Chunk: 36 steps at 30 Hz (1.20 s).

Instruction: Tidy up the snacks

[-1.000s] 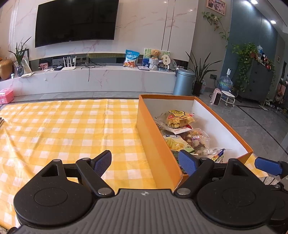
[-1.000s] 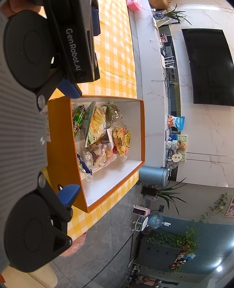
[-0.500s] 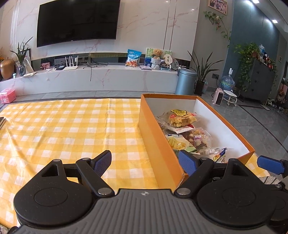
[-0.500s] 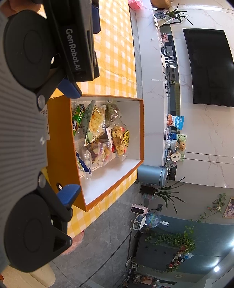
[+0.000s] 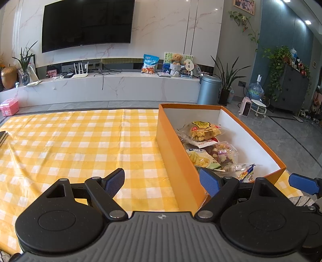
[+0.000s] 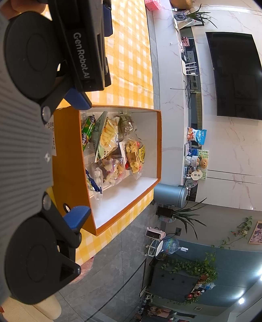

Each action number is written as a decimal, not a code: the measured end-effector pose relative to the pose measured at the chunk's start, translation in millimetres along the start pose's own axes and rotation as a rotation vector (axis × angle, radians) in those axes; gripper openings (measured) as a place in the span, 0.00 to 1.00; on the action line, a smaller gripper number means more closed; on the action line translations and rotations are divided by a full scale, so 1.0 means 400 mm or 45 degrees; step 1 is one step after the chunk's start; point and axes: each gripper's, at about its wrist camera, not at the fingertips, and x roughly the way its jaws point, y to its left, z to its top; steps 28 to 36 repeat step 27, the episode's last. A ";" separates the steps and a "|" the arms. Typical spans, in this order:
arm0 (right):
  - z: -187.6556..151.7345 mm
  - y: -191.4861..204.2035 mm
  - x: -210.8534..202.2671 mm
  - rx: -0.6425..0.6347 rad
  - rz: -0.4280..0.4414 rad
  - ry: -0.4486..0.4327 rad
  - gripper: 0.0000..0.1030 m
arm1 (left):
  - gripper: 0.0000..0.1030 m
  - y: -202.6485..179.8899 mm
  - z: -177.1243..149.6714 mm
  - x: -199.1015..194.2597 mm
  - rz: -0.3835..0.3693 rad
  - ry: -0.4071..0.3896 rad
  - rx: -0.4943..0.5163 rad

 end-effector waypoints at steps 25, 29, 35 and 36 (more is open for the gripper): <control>0.001 0.003 0.005 -0.004 0.026 0.019 0.93 | 0.96 -0.003 -0.007 0.001 -0.002 0.013 0.003; 0.001 0.003 0.005 -0.003 0.028 0.019 0.93 | 0.96 -0.002 -0.007 0.001 -0.002 0.014 0.005; 0.001 0.003 0.005 -0.003 0.028 0.019 0.93 | 0.96 -0.002 -0.007 0.001 -0.002 0.014 0.005; 0.001 0.003 0.005 -0.003 0.028 0.019 0.93 | 0.96 -0.002 -0.007 0.001 -0.002 0.014 0.005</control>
